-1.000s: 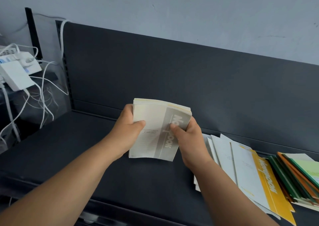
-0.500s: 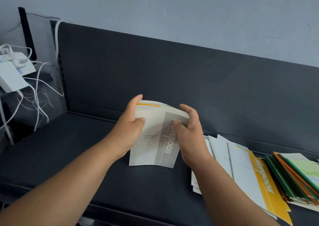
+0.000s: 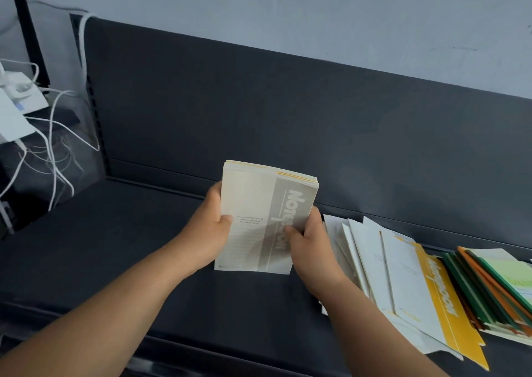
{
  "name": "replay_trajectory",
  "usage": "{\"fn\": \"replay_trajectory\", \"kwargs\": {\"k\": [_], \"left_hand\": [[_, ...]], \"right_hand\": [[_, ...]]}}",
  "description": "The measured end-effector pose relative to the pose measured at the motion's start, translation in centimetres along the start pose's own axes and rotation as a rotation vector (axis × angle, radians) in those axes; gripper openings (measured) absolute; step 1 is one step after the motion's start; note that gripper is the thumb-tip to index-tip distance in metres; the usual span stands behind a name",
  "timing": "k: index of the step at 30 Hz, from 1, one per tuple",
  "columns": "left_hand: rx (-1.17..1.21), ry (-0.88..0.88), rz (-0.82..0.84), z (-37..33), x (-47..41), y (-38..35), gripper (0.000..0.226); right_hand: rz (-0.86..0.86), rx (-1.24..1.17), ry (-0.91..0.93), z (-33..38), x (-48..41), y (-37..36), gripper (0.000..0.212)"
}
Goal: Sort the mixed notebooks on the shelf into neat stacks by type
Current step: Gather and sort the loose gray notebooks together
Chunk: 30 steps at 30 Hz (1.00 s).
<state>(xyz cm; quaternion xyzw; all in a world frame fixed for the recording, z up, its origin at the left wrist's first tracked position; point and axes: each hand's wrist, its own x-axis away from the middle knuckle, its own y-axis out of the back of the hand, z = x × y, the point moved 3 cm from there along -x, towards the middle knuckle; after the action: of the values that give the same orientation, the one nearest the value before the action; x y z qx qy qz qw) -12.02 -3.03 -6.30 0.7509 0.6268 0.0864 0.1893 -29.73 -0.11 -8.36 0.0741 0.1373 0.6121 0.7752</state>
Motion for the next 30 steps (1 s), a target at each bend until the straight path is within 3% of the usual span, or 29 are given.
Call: {"fn": "replay_trajectory", "kwargs": {"k": [4, 8, 16, 24, 30], "left_hand": [[-0.006, 0.003, -0.052, -0.2, -1.0, 0.9, 0.050], [0.072, 0.092, -0.083, 0.6, -2.7, 1.5, 0.037], [-0.027, 0.231, -0.072, 5.0, -5.7, -0.4, 0.015], [-0.188, 0.266, -0.120, 7.4, -8.1, -1.6, 0.040], [-0.297, 0.247, -0.089, 8.1, -8.9, -1.7, 0.039]], "right_hand": [[-0.060, -0.019, -0.022, 0.1, -1.1, 0.4, 0.026], [-0.050, -0.126, -0.159, -0.5, -2.3, 0.2, 0.024], [-0.123, 0.088, -0.298, -4.3, -4.9, -1.0, 0.018], [-0.172, 0.294, -0.308, -5.9, -6.2, -1.7, 0.024], [-0.138, 0.351, -0.300, -5.9, -6.5, -2.0, 0.022]]}}
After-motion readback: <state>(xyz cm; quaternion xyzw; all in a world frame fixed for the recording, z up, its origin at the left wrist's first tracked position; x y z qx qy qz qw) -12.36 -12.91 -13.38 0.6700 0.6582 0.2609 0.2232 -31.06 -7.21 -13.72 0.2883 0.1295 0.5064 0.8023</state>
